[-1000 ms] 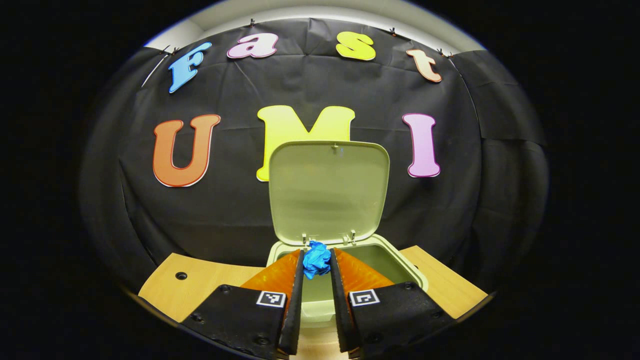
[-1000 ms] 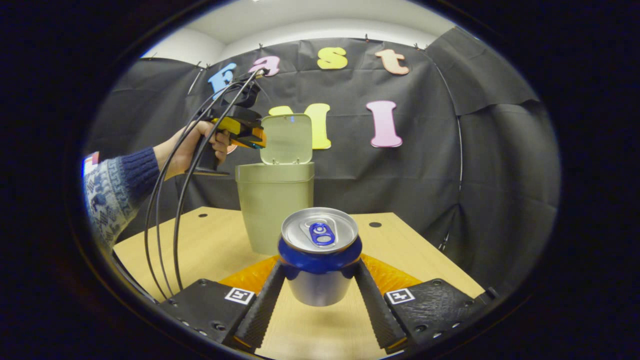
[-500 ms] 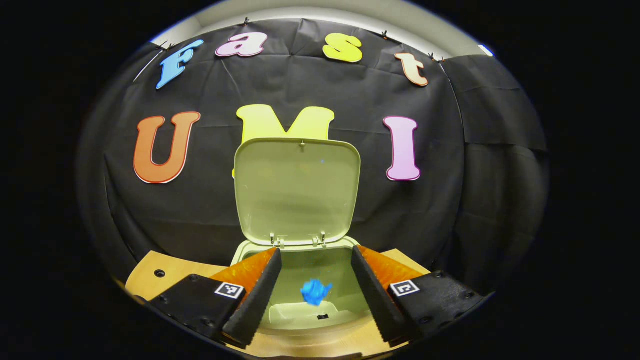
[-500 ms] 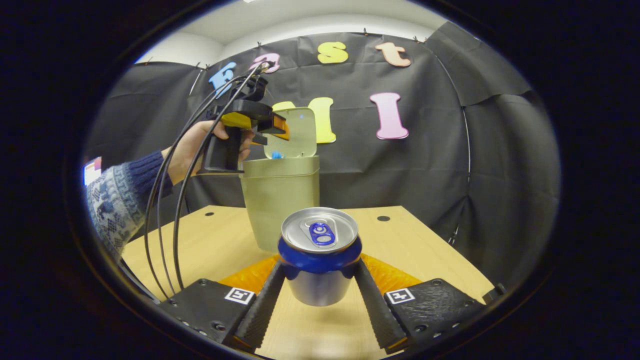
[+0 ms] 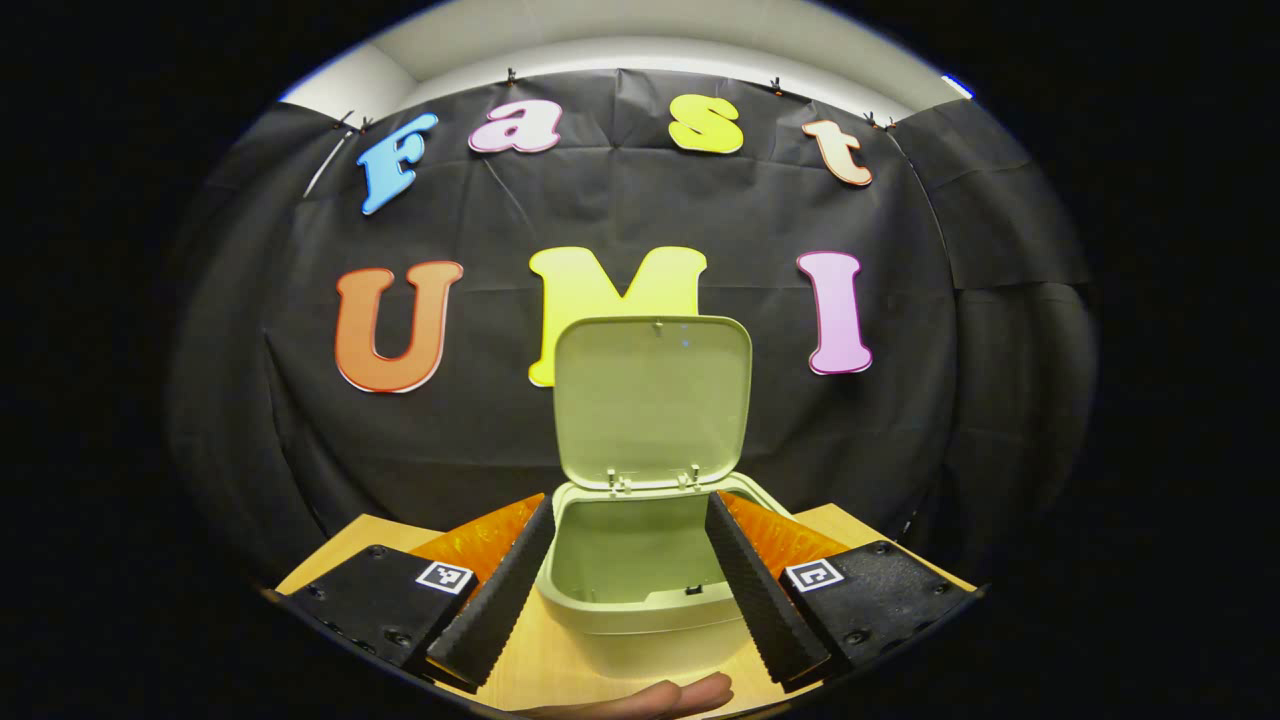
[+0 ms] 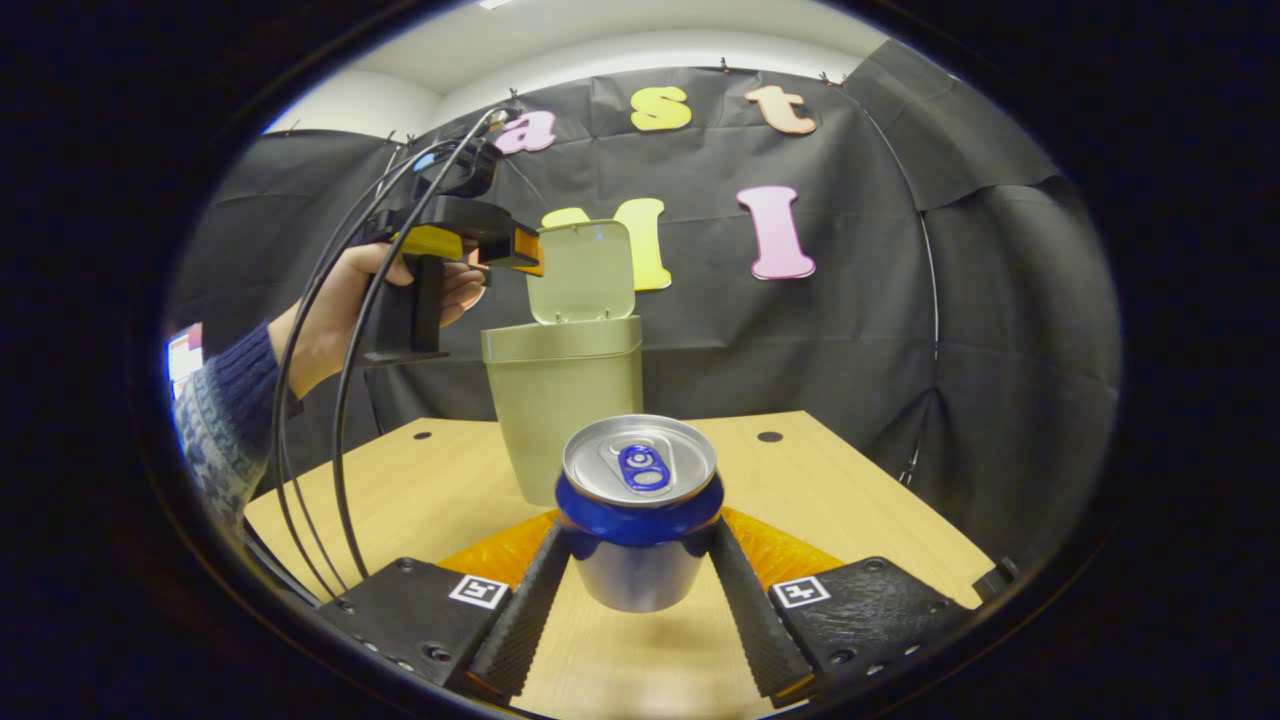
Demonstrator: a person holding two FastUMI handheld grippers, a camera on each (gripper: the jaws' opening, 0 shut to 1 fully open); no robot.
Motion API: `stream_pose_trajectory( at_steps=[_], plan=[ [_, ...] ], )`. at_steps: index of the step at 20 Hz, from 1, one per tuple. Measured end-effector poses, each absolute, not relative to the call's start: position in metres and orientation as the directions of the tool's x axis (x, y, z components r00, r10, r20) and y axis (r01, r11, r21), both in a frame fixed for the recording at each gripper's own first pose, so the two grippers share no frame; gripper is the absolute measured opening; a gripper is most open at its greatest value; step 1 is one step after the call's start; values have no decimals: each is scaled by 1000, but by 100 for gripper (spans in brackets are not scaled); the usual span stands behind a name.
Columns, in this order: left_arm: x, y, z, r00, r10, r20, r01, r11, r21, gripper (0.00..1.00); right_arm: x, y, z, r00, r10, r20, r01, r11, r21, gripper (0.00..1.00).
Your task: Press the lid of the desktop garbage bin to open it, pick up the crumpled paper on the desktop and throw it into the bin, then pick up the pop can on the desktop and drop it into the bin, and finally close the garbage bin lid.
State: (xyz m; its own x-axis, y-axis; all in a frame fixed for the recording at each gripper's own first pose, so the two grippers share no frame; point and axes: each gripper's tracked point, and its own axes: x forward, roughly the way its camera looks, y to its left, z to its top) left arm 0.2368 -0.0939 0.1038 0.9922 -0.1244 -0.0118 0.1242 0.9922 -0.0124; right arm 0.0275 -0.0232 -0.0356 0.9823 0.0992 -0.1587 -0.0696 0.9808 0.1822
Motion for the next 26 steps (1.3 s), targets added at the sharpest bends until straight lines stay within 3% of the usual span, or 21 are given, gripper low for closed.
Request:
stream_pose_trajectory(
  at_steps=[7, 10, 15, 19, 26],
  plan=[
    [147, -44, 74, 1000, -29, 9, 29, 1000, 12, 97, 16, 1, -29, 986, 119, -118, -104, 987, 126, 81],
    [110, -37, 57, 999, -48, 26, 48, 999, -25, 96, 18, 16, -42, 978, 142, -150, -125, 985, 116, 81],
    [72, -7, 24, 1000, -11, 4, 11, 999, -52, 96, 16, 32, -47, 970, 171, -171, -151, 980, 126, 81],
    [42, 9, 17, 998, 39, 54, -36, 998, -50, 96, 12, 40, -48, 968, 177, -176, -162, 982, 98, 81],
    [12, 21, 12, 996, 31, 79, -28, 999, -39, 96, 8, 49, -50, 966, 188, -180, -177, 981, 77, 81]
  ],
)
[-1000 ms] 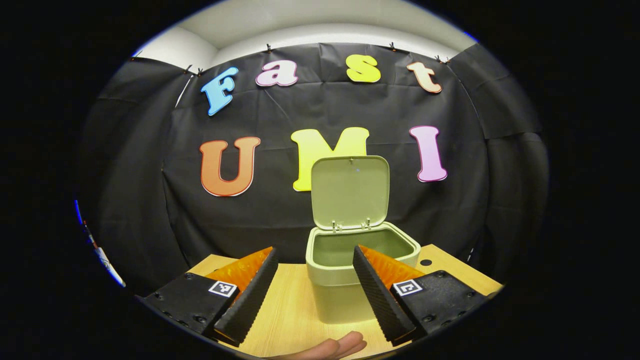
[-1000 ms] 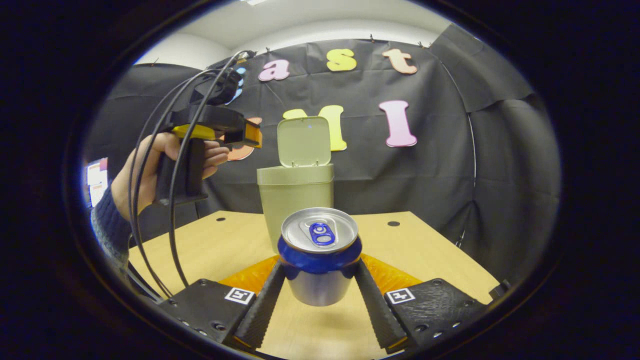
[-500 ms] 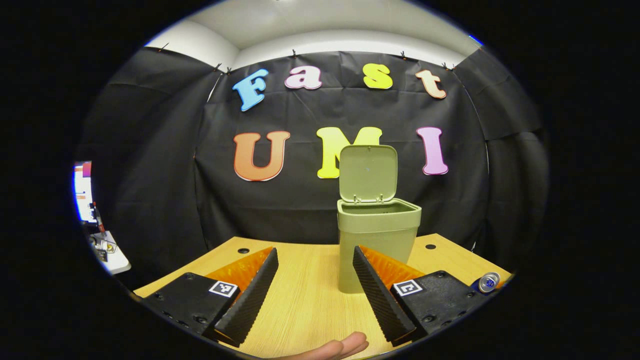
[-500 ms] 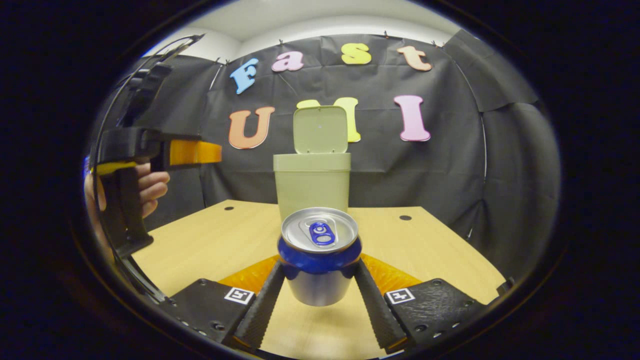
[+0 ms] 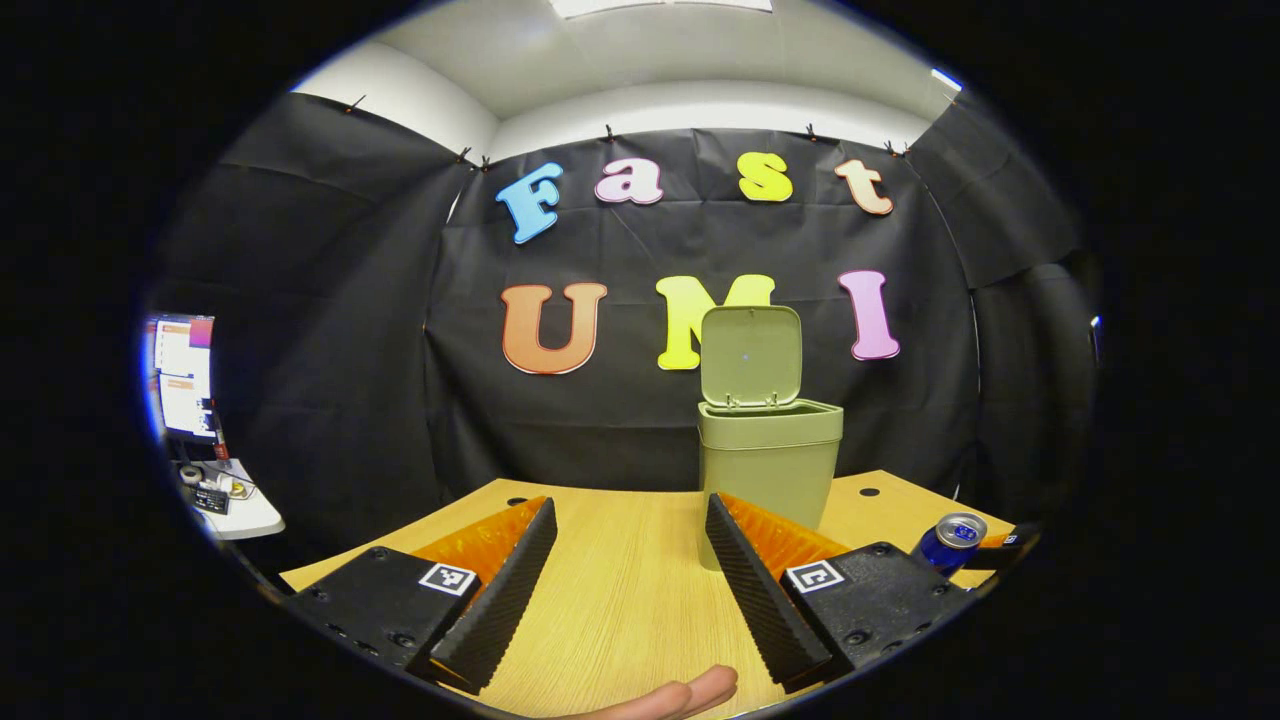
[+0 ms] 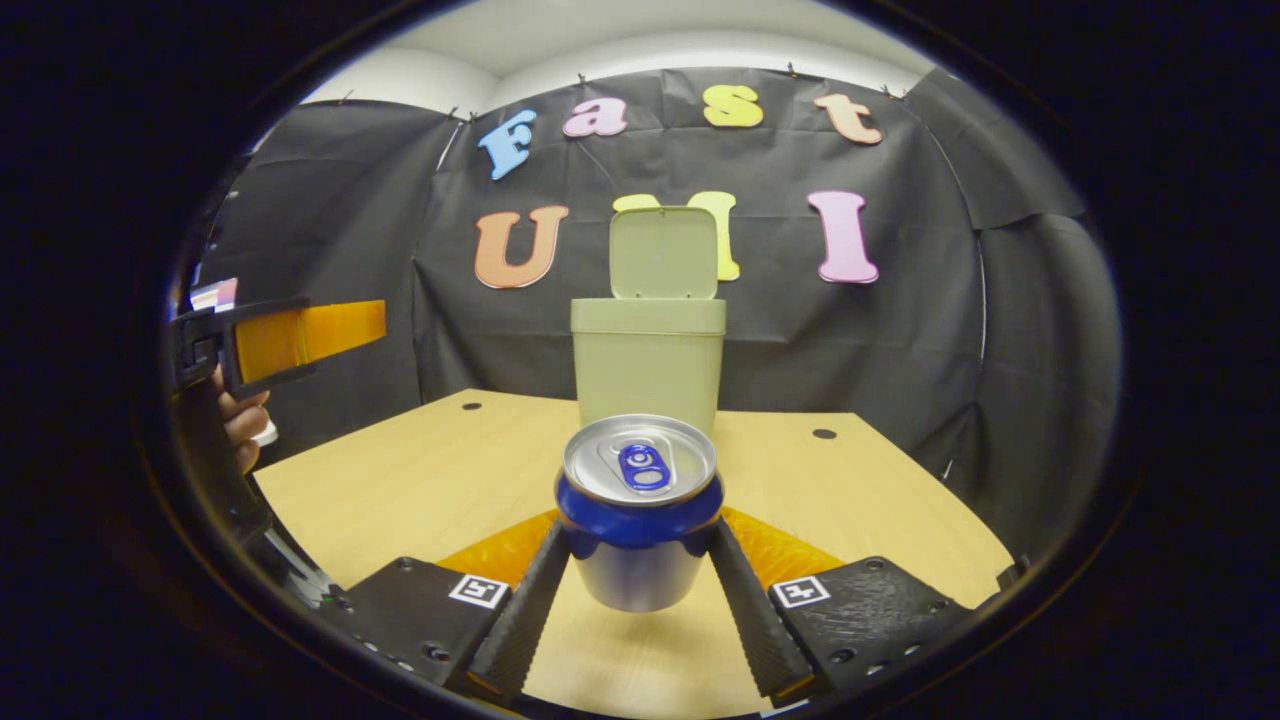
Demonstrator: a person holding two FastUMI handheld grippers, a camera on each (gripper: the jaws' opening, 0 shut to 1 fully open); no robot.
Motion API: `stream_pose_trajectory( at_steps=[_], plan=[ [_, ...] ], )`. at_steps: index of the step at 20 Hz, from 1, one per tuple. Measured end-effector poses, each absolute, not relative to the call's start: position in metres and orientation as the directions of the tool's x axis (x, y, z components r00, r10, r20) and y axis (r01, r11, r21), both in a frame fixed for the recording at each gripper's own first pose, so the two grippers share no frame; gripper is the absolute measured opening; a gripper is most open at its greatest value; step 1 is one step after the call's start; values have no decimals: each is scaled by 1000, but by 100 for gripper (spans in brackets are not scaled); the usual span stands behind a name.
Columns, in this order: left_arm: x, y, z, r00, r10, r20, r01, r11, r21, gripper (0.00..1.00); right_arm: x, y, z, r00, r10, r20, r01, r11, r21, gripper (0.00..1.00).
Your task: Press the lid of the desktop garbage bin to open it, pick up the crumpled paper on the desktop and throw it into the bin, then pick up the pop can on the desktop and drop it into the bin, and finally close the garbage bin lid.
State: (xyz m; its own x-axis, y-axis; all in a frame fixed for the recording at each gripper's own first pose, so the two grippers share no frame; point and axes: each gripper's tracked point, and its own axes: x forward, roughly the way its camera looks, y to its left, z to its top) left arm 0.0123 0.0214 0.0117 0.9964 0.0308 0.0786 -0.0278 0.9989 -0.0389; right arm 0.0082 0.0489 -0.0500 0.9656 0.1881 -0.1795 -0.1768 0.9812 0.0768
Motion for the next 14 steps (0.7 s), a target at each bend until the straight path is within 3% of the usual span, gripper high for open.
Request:
stream_pose_trajectory(
  at_steps=[2, 6, 13, 14],
  plan=[
    [11, 23, 13, 996, 20, 83, -17, 999, -31, 100, 8, 54, -53, 961, 196, -193, -185, 980, 75, 80],
    [18, 20, 2, 999, -15, 50, 18, 998, -60, 96, 14, 65, -37, 959, 202, -196, -195, 979, 57, 81],
    [21, 20, -3, 998, -59, 27, 61, 997, -55, 100, 37, 66, 49, 981, 163, -105, -163, 987, 8, 80],
    [20, 20, -2, 998, -62, 33, 63, 997, -49, 97, 42, 64, 64, 984, 151, -89, -152, 988, 1, 81]
  ],
)
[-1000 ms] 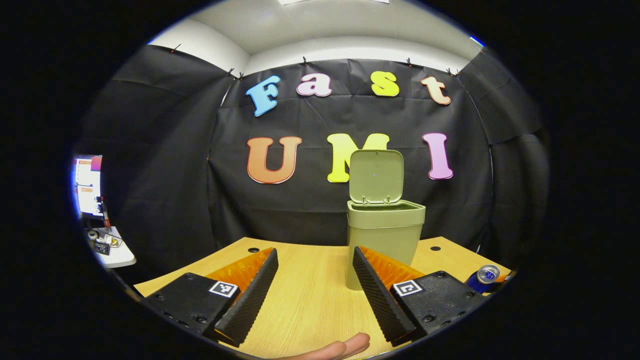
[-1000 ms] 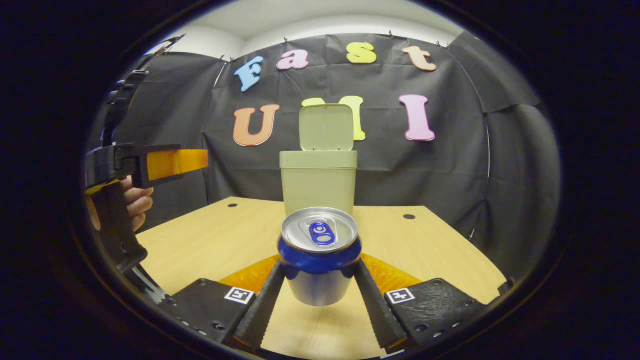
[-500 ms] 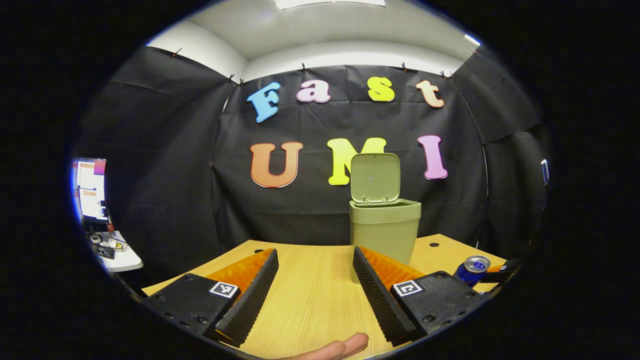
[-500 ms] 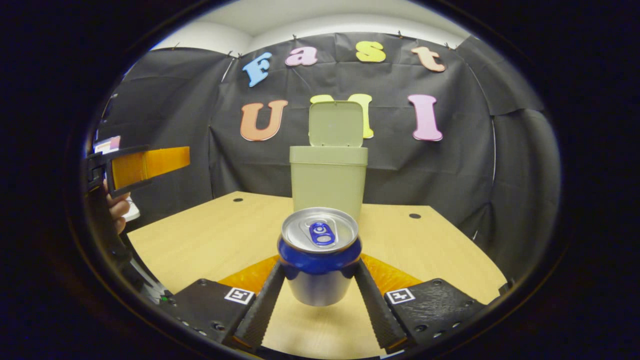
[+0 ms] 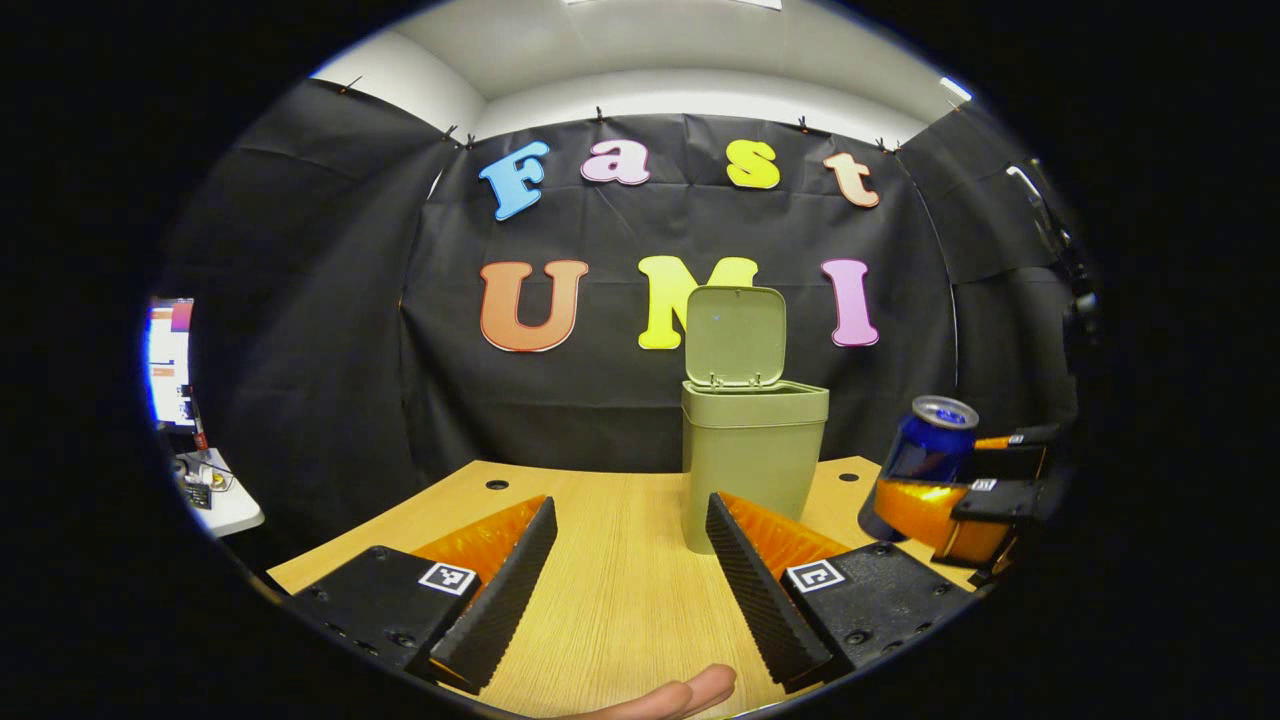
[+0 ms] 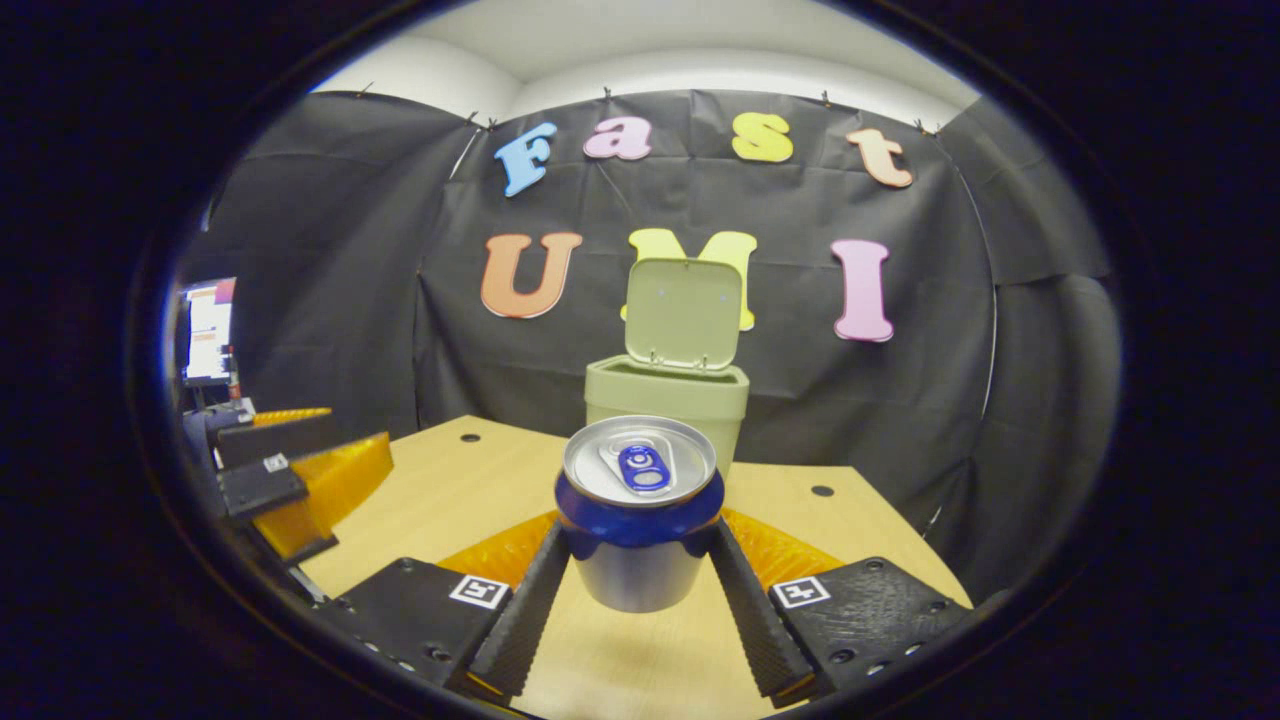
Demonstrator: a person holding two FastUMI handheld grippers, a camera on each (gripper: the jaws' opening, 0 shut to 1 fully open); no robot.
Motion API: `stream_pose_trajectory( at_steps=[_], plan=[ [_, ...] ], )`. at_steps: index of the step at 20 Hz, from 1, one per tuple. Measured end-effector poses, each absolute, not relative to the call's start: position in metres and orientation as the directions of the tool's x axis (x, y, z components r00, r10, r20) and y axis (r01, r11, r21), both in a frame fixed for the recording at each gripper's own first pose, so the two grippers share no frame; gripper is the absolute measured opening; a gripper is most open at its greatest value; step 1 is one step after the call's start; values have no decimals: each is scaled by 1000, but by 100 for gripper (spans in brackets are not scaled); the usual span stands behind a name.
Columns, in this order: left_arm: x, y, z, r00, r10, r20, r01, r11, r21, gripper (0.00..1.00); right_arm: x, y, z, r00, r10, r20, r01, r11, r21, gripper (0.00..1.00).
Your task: Press the lid of the desktop garbage bin to open it, pick up the crumpled paper on the desktop and throw it into the bin, then pick up the pop can on the desktop and drop it into the bin, and finally close the garbage bin lid.
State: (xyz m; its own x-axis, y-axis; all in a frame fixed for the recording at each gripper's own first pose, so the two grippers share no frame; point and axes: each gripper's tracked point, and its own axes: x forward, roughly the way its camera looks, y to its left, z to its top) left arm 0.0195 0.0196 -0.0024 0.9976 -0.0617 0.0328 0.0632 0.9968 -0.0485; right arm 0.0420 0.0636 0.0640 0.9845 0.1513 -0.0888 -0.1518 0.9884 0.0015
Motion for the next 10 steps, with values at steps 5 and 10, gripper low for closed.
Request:
stream_pose_trajectory(
  at_steps=[5, 10],
  plan=[
    [19, 19, 0, 996, -73, 46, 75, 997, -33, 96, 73, 52, 138, 995, 90, -33, -91, 995, -49, 80],
    [22, 23, -5, 997, -71, 22, 72, 996, -60, 97, 109, 55, 200, 1000, 27, 11, -26, 993, -115, 81]
  ],
)
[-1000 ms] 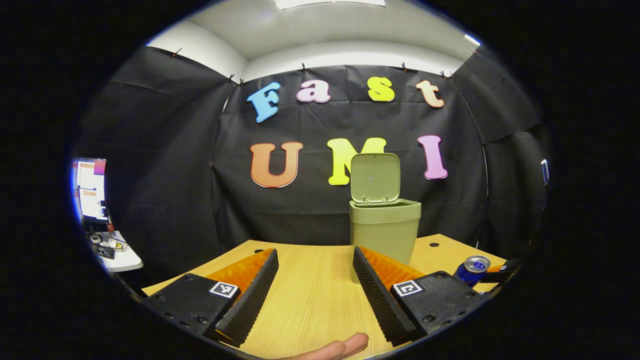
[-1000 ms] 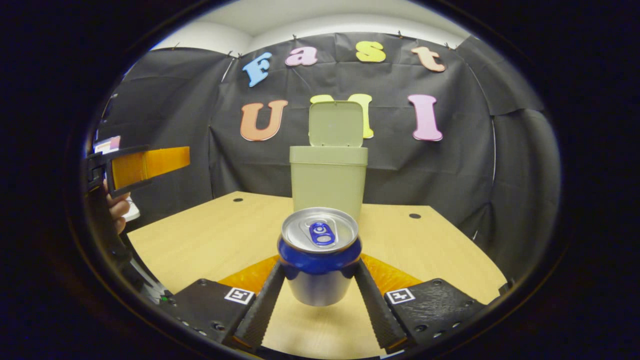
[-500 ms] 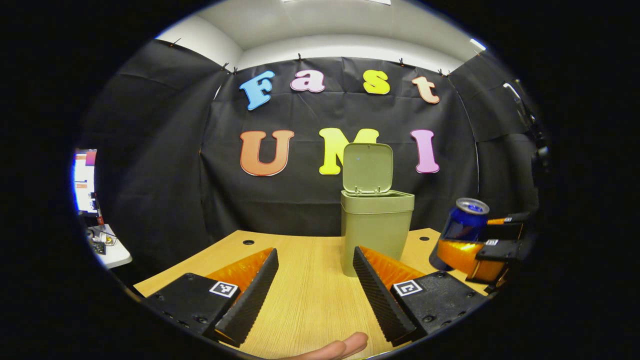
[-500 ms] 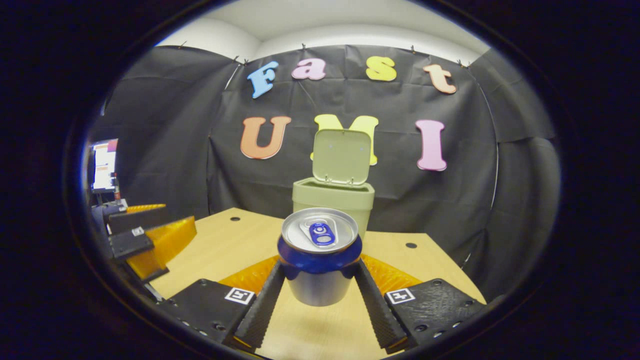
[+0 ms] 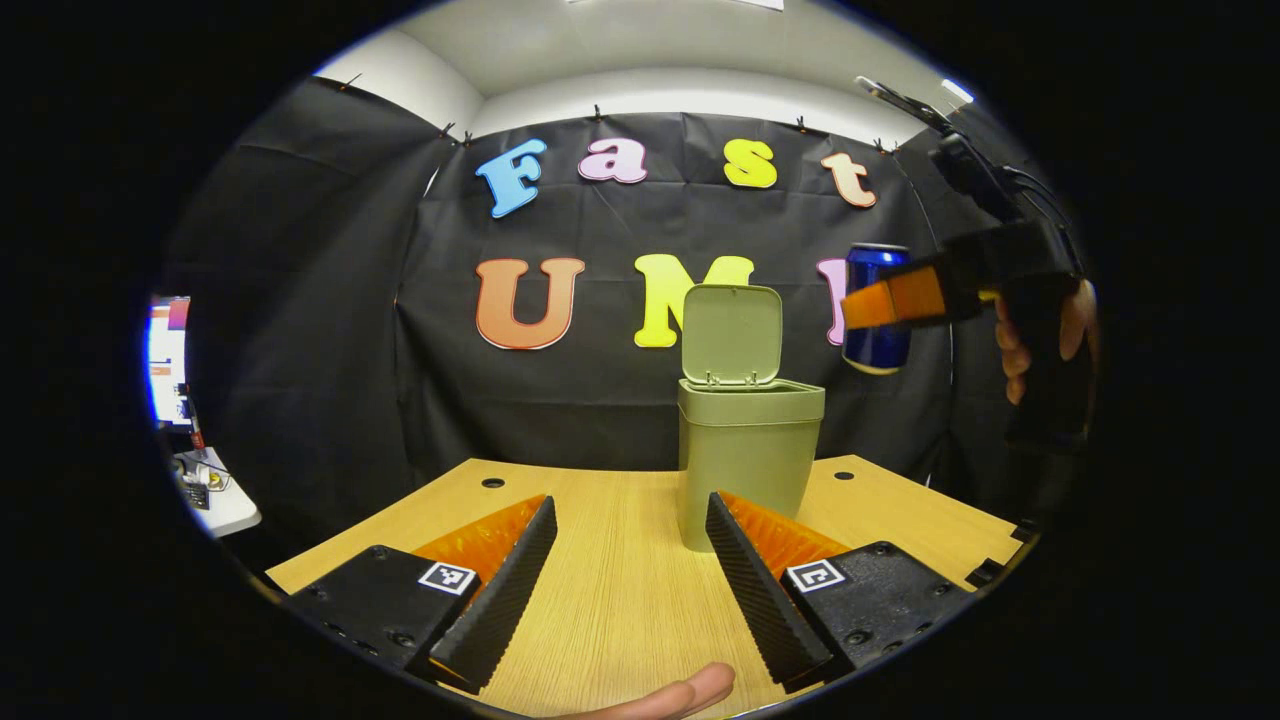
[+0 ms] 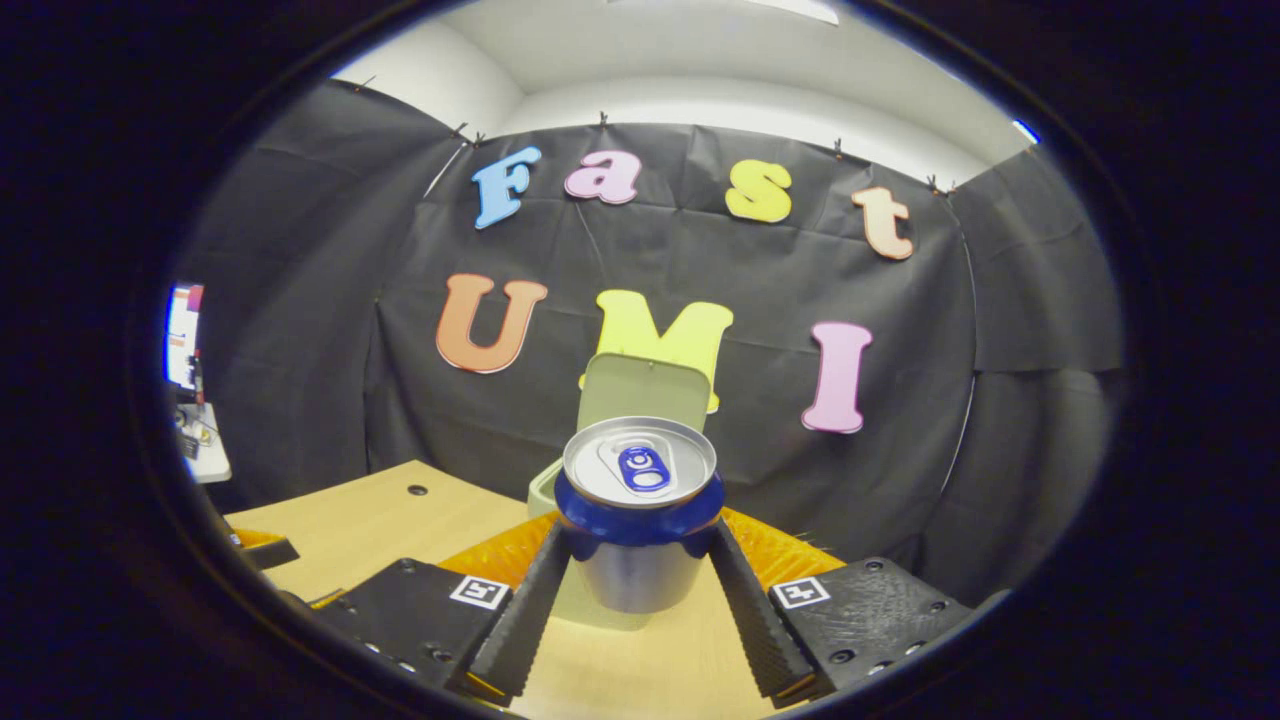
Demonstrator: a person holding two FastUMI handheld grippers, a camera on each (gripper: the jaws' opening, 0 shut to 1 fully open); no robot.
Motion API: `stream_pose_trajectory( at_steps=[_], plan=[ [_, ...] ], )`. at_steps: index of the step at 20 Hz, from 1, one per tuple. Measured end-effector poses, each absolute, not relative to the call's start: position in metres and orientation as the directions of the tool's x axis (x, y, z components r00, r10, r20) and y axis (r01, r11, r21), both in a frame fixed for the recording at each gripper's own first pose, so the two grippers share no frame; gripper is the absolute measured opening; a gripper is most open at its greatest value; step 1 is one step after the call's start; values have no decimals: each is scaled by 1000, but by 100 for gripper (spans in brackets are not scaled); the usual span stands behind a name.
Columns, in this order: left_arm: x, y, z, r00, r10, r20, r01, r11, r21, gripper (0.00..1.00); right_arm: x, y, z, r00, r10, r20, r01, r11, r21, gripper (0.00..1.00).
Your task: Press the lid of the desktop garbage bin to open it, pick up the crumpled paper on the desktop and throw it into the bin, then pick up the pop can on the desktop and drop it into the bin, and finally close the garbage bin lid.
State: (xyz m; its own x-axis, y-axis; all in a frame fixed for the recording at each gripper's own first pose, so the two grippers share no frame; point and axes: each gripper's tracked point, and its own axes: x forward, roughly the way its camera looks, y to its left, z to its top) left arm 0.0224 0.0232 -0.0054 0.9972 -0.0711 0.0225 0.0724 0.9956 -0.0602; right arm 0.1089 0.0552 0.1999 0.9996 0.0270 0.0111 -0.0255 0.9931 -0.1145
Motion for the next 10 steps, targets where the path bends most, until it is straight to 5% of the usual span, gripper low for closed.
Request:
stream_pose_trajectory(
  at_steps=[10],
  plan=[
    [30, 48, -3, 998, -50, 27, 53, 994, -97, 97, 211, 115, 229, 993, -8, -115, -1, 997, -74, 80]
  ],
)
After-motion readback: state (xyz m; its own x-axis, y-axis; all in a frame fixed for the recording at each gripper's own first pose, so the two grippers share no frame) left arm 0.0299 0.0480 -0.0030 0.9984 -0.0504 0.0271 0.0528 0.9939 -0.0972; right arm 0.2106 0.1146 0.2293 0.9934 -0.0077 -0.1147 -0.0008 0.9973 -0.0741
